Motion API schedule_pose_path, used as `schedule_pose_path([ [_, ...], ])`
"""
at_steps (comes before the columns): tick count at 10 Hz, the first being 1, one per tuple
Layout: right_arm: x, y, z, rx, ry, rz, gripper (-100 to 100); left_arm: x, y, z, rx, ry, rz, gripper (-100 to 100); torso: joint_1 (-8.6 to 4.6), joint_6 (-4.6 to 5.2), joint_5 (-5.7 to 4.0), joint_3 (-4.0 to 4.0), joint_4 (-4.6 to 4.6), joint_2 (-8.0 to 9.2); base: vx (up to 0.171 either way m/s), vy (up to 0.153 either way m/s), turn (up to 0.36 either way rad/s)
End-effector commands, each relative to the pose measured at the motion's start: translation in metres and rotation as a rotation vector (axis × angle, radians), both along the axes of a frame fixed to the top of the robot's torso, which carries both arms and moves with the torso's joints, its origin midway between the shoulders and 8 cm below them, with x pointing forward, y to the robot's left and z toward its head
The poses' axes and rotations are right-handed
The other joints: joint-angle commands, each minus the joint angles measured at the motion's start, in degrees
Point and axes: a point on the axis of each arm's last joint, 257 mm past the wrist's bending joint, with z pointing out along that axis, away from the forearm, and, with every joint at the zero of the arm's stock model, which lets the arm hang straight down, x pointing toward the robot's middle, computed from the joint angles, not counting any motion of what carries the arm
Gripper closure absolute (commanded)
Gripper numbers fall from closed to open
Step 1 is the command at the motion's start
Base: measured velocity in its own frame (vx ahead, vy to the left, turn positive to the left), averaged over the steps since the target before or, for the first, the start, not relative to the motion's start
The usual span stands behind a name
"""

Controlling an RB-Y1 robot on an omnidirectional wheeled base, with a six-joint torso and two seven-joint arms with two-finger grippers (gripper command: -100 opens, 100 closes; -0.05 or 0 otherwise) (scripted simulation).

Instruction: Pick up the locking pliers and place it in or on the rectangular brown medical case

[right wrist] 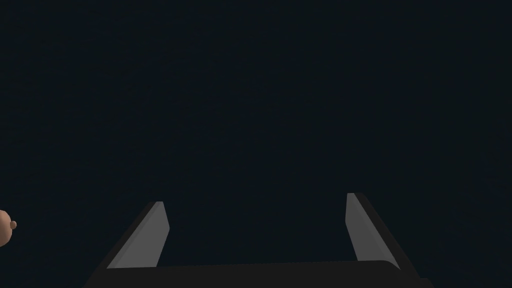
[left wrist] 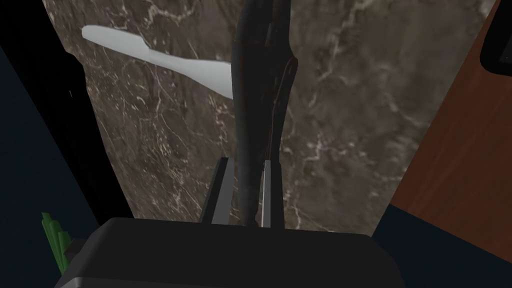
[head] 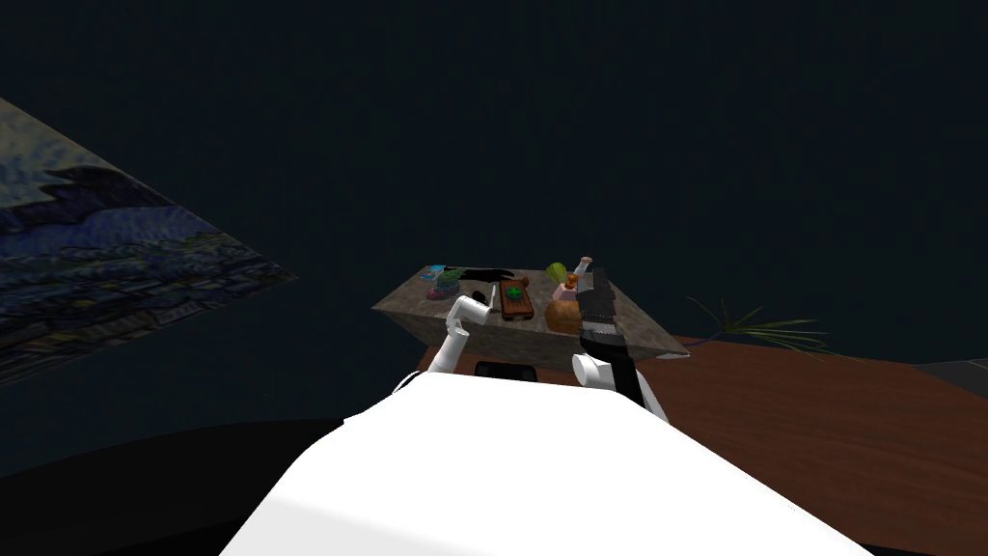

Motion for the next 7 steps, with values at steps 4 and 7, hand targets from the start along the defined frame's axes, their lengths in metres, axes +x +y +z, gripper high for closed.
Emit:
schedule_pose_path([
  [4,0.0,0.0,0.0,0.0,0.0,0.0,0,-0.004,-0.002,0.007,0.001,0.002,0.0,100,0.0,0.0,0.0,0.01,0.01,0.01,-0.002,0.001,-0.001],
  [7,0.0,0.0,0.0,0.0,0.0,0.0,0,-0.006,-0.003,0.012,0.001,0.0,0.001,100,-0.05,0.05,0.0,0.03,-0.01,0.07,-0.009,0.004,-0.002],
])
